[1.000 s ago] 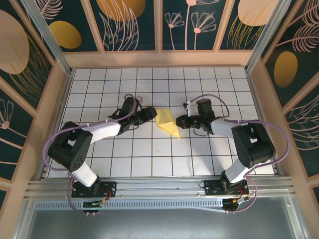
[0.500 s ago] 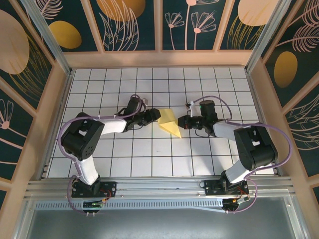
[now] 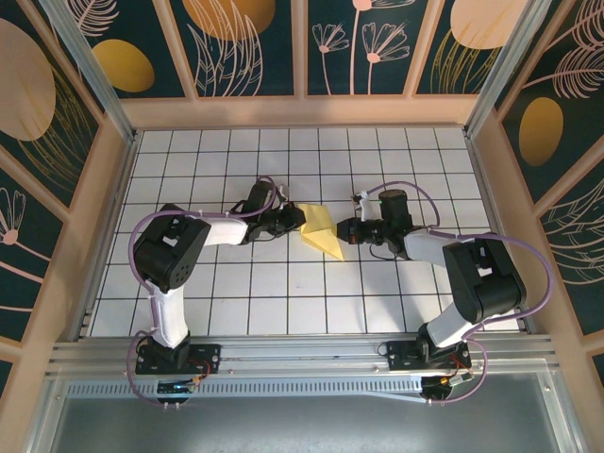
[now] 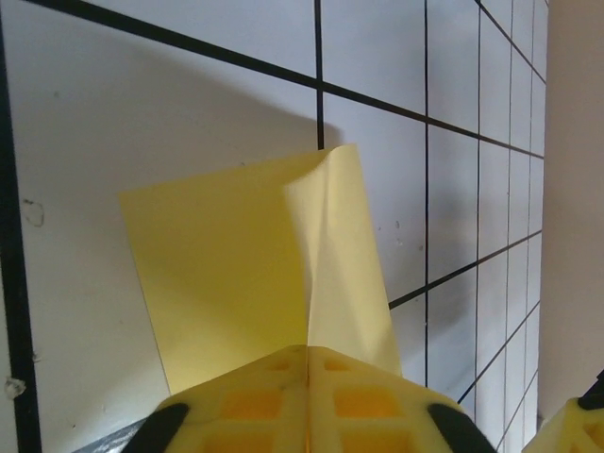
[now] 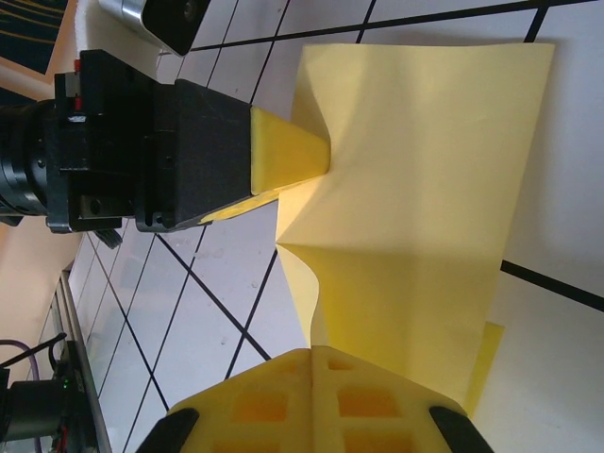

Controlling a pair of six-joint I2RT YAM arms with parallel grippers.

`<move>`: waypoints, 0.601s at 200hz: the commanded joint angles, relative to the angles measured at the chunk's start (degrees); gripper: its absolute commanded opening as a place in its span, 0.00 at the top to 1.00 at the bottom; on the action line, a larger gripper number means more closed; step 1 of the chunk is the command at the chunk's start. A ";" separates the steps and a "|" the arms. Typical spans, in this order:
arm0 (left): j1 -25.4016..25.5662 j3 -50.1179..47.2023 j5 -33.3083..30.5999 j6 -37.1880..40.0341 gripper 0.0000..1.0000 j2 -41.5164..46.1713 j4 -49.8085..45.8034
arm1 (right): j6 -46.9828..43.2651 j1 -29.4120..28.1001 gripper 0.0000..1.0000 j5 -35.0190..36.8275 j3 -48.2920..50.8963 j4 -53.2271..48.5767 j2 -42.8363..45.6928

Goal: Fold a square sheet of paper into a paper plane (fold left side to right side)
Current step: Fourth fold the wing at the center of the table.

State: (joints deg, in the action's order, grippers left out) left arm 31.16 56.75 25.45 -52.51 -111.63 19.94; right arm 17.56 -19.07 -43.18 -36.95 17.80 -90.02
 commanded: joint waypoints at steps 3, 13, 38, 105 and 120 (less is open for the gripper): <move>-0.29 0.72 -0.65 0.90 0.98 0.44 0.30 | 0.81 0.45 1.00 -0.03 0.56 0.94 1.33; -0.27 0.45 -0.82 0.76 1.00 0.83 0.42 | 0.81 0.49 1.00 0.27 0.56 0.68 1.67; -0.28 0.11 -0.84 0.11 1.00 1.33 1.03 | -0.10 0.48 0.93 1.94 0.26 -1.02 2.48; -0.26 -0.41 0.19 -1.55 1.00 1.75 2.83 | -5.78 0.80 0.67 12.67 -3.12 -11.12 4.35; -0.22 -0.41 0.29 -1.59 1.00 1.86 2.73 | -6.93 0.88 0.57 15.79 -3.95 -13.38 5.17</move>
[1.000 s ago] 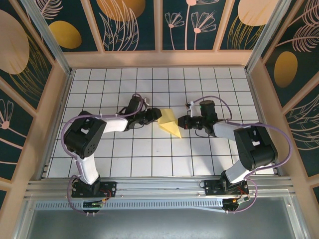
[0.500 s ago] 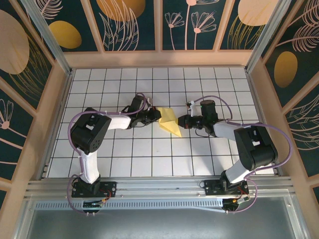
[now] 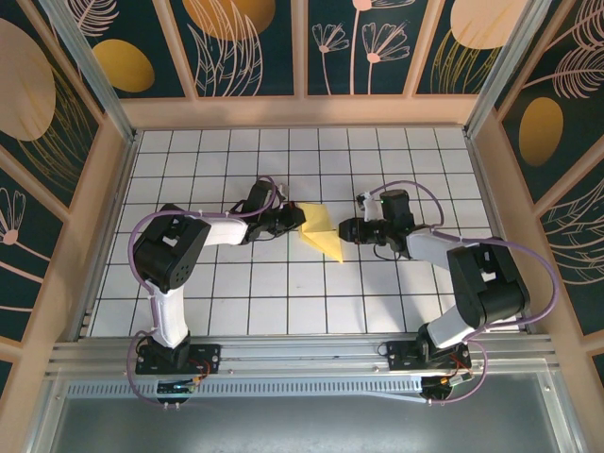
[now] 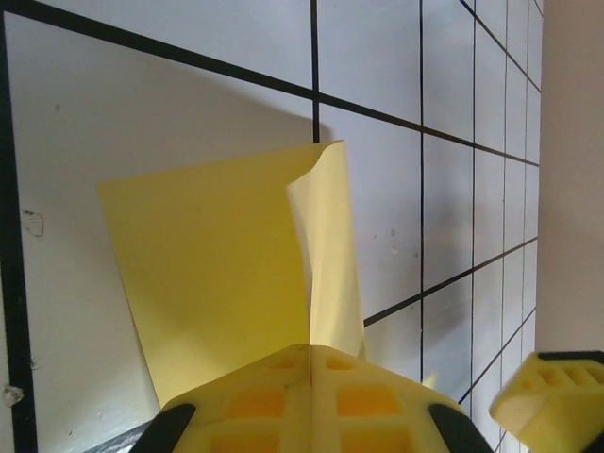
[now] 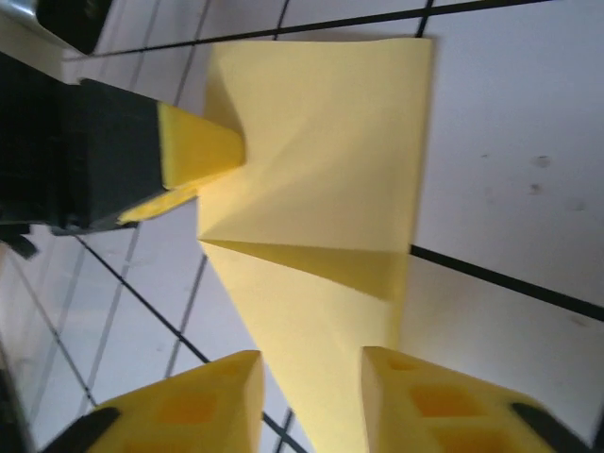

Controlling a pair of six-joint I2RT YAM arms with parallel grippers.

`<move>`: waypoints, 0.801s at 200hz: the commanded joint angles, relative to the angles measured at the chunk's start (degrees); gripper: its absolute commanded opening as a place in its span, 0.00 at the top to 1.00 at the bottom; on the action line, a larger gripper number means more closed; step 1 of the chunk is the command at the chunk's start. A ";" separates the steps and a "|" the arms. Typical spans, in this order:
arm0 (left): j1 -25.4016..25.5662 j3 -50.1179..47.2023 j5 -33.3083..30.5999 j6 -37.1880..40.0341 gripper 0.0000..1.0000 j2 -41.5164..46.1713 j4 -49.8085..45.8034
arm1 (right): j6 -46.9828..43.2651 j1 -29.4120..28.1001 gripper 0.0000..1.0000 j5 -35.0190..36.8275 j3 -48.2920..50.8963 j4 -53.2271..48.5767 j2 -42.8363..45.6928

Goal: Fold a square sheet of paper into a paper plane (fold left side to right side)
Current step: Fourth fold the wing at the center of the table.

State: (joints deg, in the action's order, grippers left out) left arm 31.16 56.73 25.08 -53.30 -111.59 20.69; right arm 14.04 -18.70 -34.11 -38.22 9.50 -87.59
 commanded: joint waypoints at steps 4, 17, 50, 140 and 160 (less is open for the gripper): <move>-0.22 -0.37 0.71 -0.80 1.00 1.82 1.98 | -3.68 0.54 0.55 7.55 -2.84 -5.57 3.06; -0.22 -0.30 0.89 -0.87 1.00 1.82 1.99 | -4.43 0.57 0.48 10.26 -3.41 -7.17 4.06; -0.22 -0.31 1.05 -1.43 1.00 1.98 2.38 | -6.05 0.64 0.39 15.20 -4.40 -10.80 7.54; -0.22 -0.39 1.37 -2.35 1.00 3.21 2.26 | -7.04 -4.76 0.35 25.83 -1.45 -18.53 18.24; -0.24 -0.39 1.29 -2.35 1.00 3.49 1.99 | -6.08 -10.58 0.36 30.19 -0.57 -18.18 17.66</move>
State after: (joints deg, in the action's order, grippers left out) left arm 31.16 56.69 25.32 -54.81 -110.39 20.88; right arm 7.77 -23.49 -10.33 -40.53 -6.48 -70.06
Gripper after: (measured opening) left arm 0.054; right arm 0.646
